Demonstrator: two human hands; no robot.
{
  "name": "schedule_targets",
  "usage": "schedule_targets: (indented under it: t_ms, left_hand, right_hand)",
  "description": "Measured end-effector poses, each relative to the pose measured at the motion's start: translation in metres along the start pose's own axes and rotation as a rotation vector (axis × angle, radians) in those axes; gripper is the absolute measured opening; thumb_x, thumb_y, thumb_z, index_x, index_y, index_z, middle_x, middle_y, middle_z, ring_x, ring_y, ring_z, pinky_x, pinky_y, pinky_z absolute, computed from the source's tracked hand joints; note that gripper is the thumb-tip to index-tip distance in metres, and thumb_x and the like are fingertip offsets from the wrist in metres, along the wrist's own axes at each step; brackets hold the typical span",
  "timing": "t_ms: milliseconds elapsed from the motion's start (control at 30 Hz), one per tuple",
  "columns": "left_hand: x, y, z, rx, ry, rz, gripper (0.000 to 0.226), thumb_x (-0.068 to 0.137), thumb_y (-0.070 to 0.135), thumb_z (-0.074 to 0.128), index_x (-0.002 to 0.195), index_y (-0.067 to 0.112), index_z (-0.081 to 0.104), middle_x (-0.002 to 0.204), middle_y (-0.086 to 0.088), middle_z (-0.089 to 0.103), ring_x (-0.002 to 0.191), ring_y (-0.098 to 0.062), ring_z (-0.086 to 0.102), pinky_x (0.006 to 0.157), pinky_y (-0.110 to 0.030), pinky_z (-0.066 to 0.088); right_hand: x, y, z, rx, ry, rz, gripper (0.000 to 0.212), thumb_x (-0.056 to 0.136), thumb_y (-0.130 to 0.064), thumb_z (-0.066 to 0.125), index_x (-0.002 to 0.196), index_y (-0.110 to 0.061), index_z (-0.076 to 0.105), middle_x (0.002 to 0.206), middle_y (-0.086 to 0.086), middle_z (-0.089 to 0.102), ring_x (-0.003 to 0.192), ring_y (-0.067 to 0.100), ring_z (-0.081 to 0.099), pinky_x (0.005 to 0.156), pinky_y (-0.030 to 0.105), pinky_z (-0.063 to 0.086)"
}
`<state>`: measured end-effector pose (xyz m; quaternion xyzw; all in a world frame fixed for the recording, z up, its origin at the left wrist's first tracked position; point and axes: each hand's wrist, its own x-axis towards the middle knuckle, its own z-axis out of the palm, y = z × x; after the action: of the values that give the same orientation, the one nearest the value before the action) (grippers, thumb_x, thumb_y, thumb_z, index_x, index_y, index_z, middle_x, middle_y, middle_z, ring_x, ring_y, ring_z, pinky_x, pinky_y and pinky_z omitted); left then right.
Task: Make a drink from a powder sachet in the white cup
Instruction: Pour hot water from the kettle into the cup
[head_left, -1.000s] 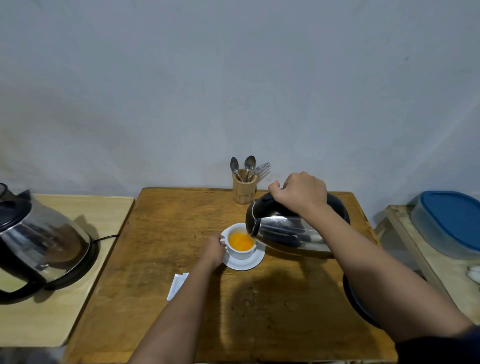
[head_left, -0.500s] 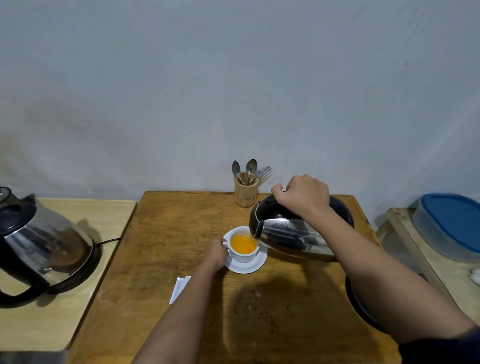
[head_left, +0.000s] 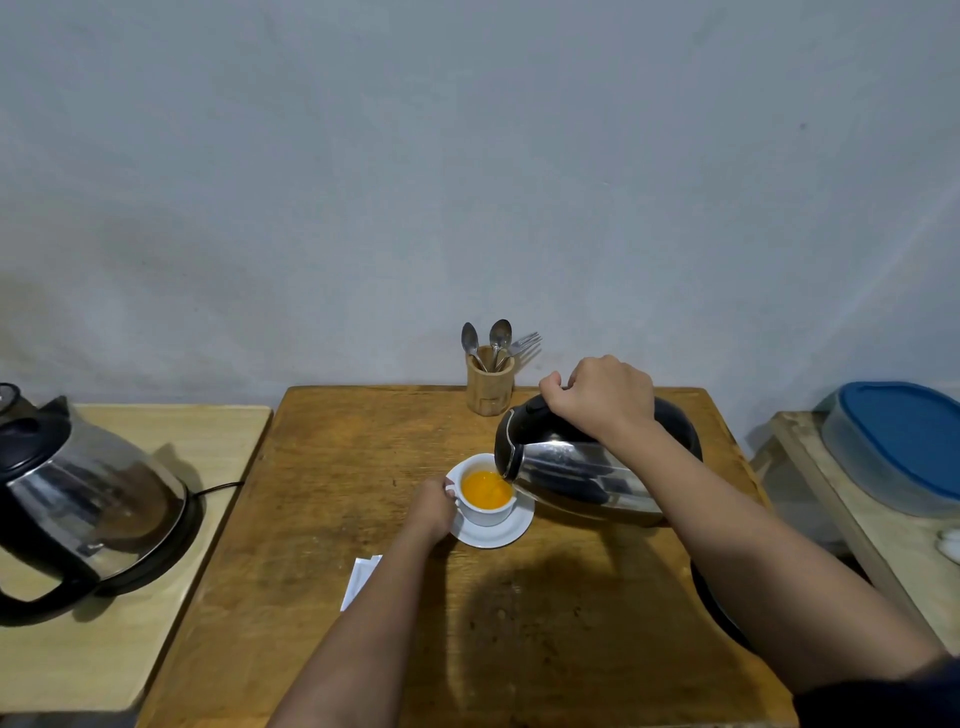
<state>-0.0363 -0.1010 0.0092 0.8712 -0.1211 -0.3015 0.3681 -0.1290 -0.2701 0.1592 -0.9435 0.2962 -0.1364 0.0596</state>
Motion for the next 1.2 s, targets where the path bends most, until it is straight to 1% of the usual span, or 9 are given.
schedule_targets:
  t_ms: [100,200,433,533,633,867,933,1033,1200]
  left_hand:
    - [0.002,-0.002,0.001,0.006,0.005,-0.002,0.030,0.096,0.015,0.039,0.119,0.004,0.055,0.124,-0.018,0.058,0.110,-0.029,0.055,0.086,-0.034,0.044]
    - [0.001,-0.002,0.001,-0.003,-0.003,-0.003,0.030,0.096,0.015,0.038,0.118,0.004,0.055,0.123,-0.018,0.059,0.110,-0.028,0.055,0.083,-0.032,0.042]
    - [0.004,-0.005,0.003,-0.007,-0.003,0.025,0.028,0.095,0.013,0.039,0.115,0.004,0.057,0.121,-0.018,0.061,0.107,-0.030,0.057,0.084,-0.034,0.044]
    - [0.003,-0.004,0.003,-0.008,-0.003,0.020,0.029,0.095,0.013,0.039,0.116,0.004,0.056,0.121,-0.018,0.060,0.107,-0.029,0.056,0.081,-0.032,0.042]
    - [0.006,-0.006,0.002,-0.017,-0.010,0.019,0.028,0.095,0.015,0.040,0.113,0.005,0.058,0.119,-0.018,0.061,0.102,-0.027,0.057,0.081,-0.032,0.043]
    - [0.009,-0.007,0.004,-0.008,-0.009,0.004,0.028,0.095,0.014,0.040,0.114,0.004,0.057,0.120,-0.019,0.061,0.105,-0.029,0.057,0.083,-0.034,0.044]
    - [0.010,-0.007,0.005,-0.004,-0.006,-0.005,0.029,0.095,0.014,0.040,0.116,0.004,0.056,0.121,-0.019,0.060,0.107,-0.030,0.057,0.084,-0.035,0.045]
    - [0.011,-0.006,0.007,0.006,0.008,-0.011,0.029,0.095,0.013,0.040,0.119,0.004,0.055,0.122,-0.018,0.059,0.109,-0.029,0.056,0.085,-0.035,0.045]
    - [0.013,-0.008,0.008,0.001,0.013,-0.021,0.029,0.095,0.013,0.040,0.119,0.004,0.053,0.123,-0.018,0.058,0.110,-0.030,0.056,0.086,-0.036,0.045]
  right_hand:
    - [-0.001,0.000,-0.001,-0.002,0.003,0.002,0.051,0.087,-0.044,0.039,0.045,-0.016,0.040,0.047,-0.001,0.040,0.046,0.015,0.039,0.052,0.025,0.036]
    - [-0.002,0.000,-0.003,-0.010,0.006,0.001,0.050,0.087,-0.044,0.039,0.045,-0.016,0.039,0.047,-0.001,0.040,0.046,0.015,0.038,0.051,0.024,0.034]
    - [-0.004,0.000,-0.007,-0.013,0.011,-0.001,0.049,0.086,-0.042,0.041,0.044,-0.016,0.036,0.046,-0.002,0.036,0.044,0.015,0.035,0.051,0.024,0.032]
    - [-0.005,-0.001,-0.008,-0.026,0.006,0.001,0.049,0.086,-0.043,0.040,0.045,-0.016,0.036,0.048,-0.001,0.037,0.045,0.014,0.035,0.052,0.025,0.034]
    - [-0.006,-0.003,-0.009,-0.029,0.008,-0.002,0.050,0.086,-0.043,0.040,0.045,-0.016,0.036,0.047,-0.001,0.037,0.045,0.014,0.034,0.050,0.024,0.032]
    - [-0.010,-0.004,-0.010,-0.042,0.022,0.004,0.050,0.087,-0.044,0.039,0.045,-0.016,0.037,0.047,-0.001,0.038,0.045,0.015,0.036,0.050,0.024,0.032]
    - [-0.011,-0.005,-0.011,-0.044,0.026,0.002,0.050,0.087,-0.044,0.039,0.047,-0.014,0.039,0.048,-0.001,0.039,0.047,0.017,0.039,0.051,0.024,0.033]
    - [-0.014,-0.007,-0.011,-0.045,0.021,-0.002,0.048,0.087,-0.043,0.039,0.053,-0.011,0.048,0.048,-0.001,0.040,0.050,0.019,0.042,0.053,0.025,0.035]
    - [-0.016,-0.009,-0.010,-0.055,0.038,-0.005,0.049,0.088,-0.043,0.040,0.054,-0.009,0.051,0.048,-0.001,0.039,0.046,0.014,0.036,0.048,0.023,0.027]
